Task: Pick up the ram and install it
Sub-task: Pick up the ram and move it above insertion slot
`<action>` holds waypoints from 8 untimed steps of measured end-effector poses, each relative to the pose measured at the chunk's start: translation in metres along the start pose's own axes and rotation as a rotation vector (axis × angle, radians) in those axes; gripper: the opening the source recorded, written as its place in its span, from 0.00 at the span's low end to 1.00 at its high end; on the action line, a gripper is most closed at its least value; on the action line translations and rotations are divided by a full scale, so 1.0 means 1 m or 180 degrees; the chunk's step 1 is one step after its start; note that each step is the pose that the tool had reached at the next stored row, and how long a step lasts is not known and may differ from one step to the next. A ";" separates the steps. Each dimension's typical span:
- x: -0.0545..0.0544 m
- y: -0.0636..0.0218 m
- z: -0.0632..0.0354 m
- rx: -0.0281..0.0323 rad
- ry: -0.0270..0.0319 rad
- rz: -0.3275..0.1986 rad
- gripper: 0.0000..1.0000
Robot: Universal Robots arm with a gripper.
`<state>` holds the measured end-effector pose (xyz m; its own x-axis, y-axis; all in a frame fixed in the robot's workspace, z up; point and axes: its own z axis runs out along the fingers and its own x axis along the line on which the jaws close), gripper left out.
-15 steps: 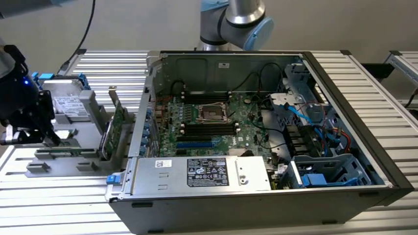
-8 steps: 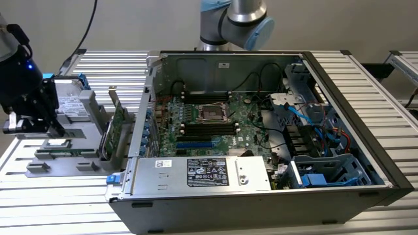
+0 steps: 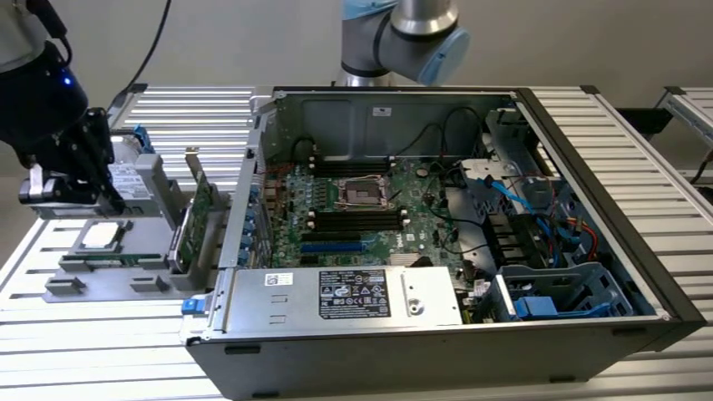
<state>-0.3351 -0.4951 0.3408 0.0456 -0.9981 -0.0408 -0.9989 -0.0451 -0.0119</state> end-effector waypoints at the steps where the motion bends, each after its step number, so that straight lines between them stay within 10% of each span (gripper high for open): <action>1: 0.000 -0.0037 -0.0036 0.0000 -0.0007 -0.0002 0.13; 8: 0.000 -0.0308 -0.0249 0.0001 -0.0059 -0.0015 0.13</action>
<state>-0.3046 -0.4951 0.3661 0.0505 -0.9970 -0.0594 -0.9987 -0.0498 -0.0124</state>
